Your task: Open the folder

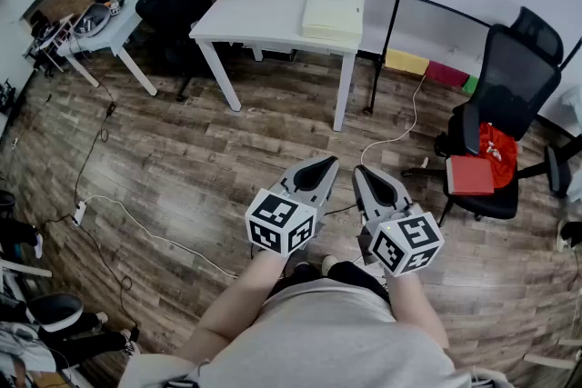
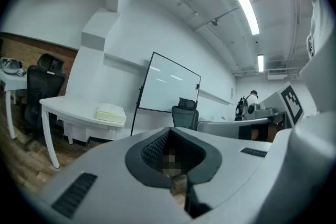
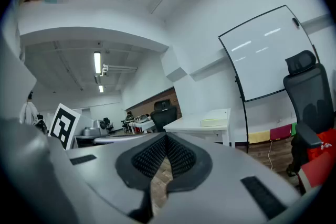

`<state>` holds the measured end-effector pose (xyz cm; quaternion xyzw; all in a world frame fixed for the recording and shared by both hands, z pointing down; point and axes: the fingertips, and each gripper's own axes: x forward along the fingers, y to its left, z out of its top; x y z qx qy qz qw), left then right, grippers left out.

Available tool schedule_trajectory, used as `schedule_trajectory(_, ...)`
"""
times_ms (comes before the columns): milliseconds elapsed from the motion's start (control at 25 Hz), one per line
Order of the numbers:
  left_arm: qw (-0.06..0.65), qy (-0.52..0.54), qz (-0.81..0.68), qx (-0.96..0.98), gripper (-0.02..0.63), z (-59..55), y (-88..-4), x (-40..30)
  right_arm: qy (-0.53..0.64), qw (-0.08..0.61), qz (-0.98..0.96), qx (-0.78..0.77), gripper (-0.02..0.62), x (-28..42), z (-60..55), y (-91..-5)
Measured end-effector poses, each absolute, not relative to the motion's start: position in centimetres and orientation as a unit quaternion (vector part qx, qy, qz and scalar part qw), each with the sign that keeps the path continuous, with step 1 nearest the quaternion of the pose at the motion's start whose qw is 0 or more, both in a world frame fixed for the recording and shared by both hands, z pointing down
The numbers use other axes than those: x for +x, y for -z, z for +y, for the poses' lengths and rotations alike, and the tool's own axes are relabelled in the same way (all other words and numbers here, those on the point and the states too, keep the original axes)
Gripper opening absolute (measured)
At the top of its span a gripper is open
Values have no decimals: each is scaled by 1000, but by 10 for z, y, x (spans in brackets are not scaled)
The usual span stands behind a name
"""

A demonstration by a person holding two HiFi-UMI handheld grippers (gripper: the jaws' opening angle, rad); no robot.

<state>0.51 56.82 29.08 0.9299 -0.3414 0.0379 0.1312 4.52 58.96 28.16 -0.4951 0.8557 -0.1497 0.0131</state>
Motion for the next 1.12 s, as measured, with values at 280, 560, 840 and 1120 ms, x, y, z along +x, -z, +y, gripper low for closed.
schedule_trajectory(280,132,-54,-332,933,17,572,-294,10,173,13,847,-503,21,53,590,-291)
schedule_trajectory(560,156,-63,-330,929,17,569,-306,9,198,7,837,-511,21,62,583,-300)
schedule_trajectory(840,158,-70,-344,923,17,550,-312,19,178,-22,844,-505,21,72,571,-306)
schedule_trajectory(1120,155,-55,-353,921,17,532,-310,38,188,-13,852,-489,21,91,549,-312)
